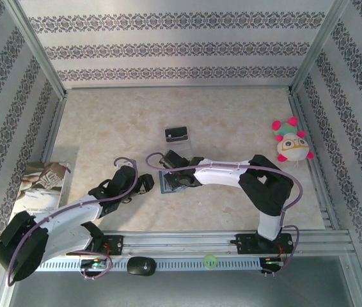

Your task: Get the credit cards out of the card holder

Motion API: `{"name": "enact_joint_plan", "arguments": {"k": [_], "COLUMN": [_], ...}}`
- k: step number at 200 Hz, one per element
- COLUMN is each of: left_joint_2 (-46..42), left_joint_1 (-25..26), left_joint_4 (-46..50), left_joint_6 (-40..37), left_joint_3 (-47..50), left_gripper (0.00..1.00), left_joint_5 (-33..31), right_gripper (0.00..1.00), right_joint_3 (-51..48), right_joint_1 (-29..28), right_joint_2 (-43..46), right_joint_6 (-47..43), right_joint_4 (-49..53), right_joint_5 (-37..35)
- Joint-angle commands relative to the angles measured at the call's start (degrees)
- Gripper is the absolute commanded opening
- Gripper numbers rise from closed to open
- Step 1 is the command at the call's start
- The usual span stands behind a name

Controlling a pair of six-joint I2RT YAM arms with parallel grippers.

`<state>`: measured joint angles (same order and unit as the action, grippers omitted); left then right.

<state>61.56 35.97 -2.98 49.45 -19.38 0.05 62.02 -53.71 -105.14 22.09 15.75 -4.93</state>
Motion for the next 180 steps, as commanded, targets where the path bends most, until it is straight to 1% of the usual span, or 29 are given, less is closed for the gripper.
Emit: {"name": "enact_joint_plan", "arguments": {"k": [1,15,36,68,119,146,168,180], "left_joint_2": [3.73,6.46,9.96,14.28,19.33,21.23,21.94,22.02], "left_joint_1": [1.27,1.62,1.98,2.62,2.88,3.06,3.15,3.15], "left_joint_4": [-4.59,-6.19,-8.81,-8.89,-7.91,-7.79,-5.02,-5.18], "left_joint_6": [-1.02,-1.02,-1.1,-1.79,-2.17,-2.08,-1.9,-2.03], "left_joint_3": [-1.73,-2.32,-3.24,-5.61,-8.33,-9.2,-10.49,-10.54], "left_gripper": [0.56,0.55,0.55,0.56,0.55,0.52,0.48,0.48], "left_joint_5": [1.1,1.72,3.17,3.02,2.88,3.28,2.08,1.89], "right_gripper": [0.05,0.0,0.0,0.0,0.0,0.0,0.0,0.0], "right_joint_3": [-3.95,-5.04,-7.08,-9.4,-10.94,-11.35,-11.48,-11.4], "right_joint_1": [0.95,1.93,3.55,5.49,6.62,6.96,7.1,7.12], "right_joint_2": [-2.12,-1.44,-0.54,0.14,0.73,0.77,1.25,1.28], "right_joint_6": [0.27,0.34,1.09,2.25,3.22,3.52,3.71,3.71], "right_joint_4": [-0.35,-2.1,-4.92,-8.49,-10.79,-11.86,-12.1,-12.08], "right_joint_5": [5.95,8.73,12.58,17.15,19.67,20.83,20.76,20.75]}}
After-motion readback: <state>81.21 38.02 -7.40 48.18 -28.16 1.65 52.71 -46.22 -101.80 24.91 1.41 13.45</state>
